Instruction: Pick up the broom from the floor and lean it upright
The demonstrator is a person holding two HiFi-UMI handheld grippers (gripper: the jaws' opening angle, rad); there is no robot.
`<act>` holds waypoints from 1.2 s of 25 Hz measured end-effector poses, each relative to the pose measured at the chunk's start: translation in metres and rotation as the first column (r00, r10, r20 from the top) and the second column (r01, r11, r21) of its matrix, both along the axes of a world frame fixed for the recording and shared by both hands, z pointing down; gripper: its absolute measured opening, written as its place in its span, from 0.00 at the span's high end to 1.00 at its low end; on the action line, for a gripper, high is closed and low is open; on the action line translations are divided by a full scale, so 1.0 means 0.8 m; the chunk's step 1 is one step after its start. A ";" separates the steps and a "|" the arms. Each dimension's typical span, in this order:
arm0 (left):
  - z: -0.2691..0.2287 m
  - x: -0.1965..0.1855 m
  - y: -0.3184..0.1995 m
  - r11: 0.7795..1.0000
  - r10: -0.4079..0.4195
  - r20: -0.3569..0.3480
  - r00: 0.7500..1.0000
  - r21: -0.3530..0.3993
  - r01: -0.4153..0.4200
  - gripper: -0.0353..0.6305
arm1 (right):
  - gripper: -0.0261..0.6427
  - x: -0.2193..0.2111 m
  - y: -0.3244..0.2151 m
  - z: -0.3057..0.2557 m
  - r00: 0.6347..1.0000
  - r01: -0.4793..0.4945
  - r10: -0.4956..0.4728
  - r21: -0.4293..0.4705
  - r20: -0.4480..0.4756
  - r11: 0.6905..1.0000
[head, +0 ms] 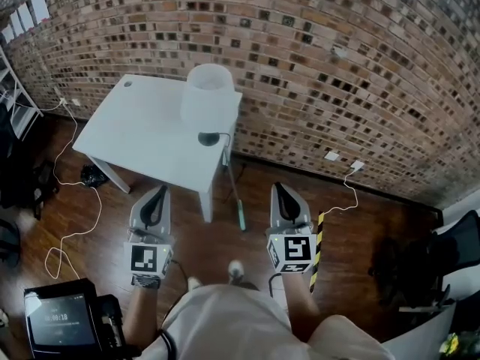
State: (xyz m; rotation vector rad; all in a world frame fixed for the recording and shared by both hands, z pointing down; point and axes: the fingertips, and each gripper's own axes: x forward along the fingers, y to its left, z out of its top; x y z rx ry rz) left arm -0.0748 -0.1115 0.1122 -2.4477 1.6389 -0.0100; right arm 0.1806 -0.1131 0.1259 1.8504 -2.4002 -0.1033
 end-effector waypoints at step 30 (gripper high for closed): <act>0.063 0.017 0.290 0.992 0.045 0.015 0.999 -0.119 -0.043 0.95 | 0.94 0.020 0.312 -0.007 0.998 -0.056 0.056 0.017 0.033 0.998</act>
